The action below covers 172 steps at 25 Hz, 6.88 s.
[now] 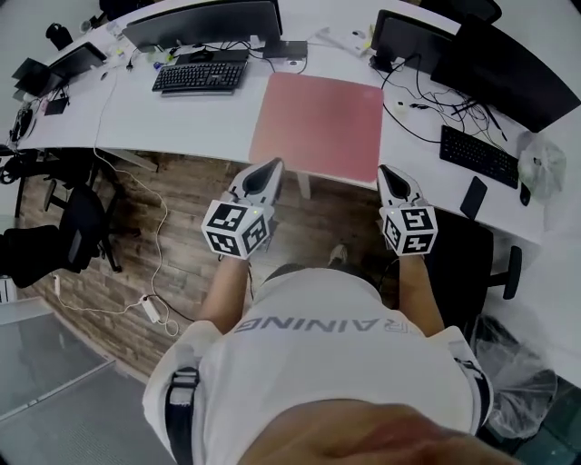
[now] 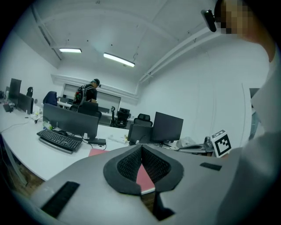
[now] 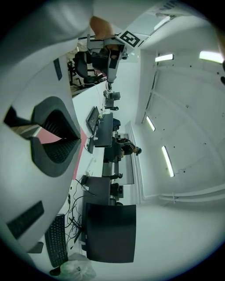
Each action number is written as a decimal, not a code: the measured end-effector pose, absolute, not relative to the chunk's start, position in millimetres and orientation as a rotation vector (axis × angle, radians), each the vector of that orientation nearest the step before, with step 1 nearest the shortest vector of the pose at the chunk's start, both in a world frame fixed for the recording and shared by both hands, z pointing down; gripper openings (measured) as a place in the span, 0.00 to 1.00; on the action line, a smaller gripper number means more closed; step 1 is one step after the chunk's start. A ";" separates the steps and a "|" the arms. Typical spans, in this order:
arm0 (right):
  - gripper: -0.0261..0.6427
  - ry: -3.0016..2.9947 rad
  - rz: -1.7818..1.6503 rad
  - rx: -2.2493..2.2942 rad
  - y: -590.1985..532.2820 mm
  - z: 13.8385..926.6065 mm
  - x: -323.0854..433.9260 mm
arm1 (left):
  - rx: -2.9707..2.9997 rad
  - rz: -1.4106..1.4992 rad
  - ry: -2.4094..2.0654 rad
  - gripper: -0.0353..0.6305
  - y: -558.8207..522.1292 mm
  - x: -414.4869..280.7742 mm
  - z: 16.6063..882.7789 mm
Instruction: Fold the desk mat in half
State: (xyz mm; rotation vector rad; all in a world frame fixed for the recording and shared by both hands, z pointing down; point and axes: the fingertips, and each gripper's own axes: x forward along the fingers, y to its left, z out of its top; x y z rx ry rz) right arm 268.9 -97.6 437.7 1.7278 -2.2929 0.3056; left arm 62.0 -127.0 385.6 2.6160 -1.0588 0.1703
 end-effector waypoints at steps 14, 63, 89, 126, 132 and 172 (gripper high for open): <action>0.07 -2.345 0.437 1.517 -190.5 500.4 245.5 | 2.434 0.201 -1.242 0.09 -189.7 31.3 429.1; 0.16 -1.988 0.021 0.582 -281.5 749.9 -73.2 | 1.926 0.195 -1.492 0.09 -203.7 -233.9 569.1; 0.09 -2.167 0.303 1.089 -327.0 592.9 30.9 | 2.321 0.166 -1.224 0.09 -281.9 -156.2 490.4; 0.09 -2.221 0.444 1.317 -398.6 560.9 285.5 | 2.450 0.244 -1.153 0.09 -357.9 91.8 453.3; 0.09 -2.179 0.490 1.366 -416.0 578.6 325.5 | 2.424 0.268 -1.168 0.09 -357.7 107.4 460.4; 0.17 -1.611 0.431 1.342 -483.0 707.1 469.7 | 2.307 0.356 -1.285 0.09 -347.6 100.9 488.2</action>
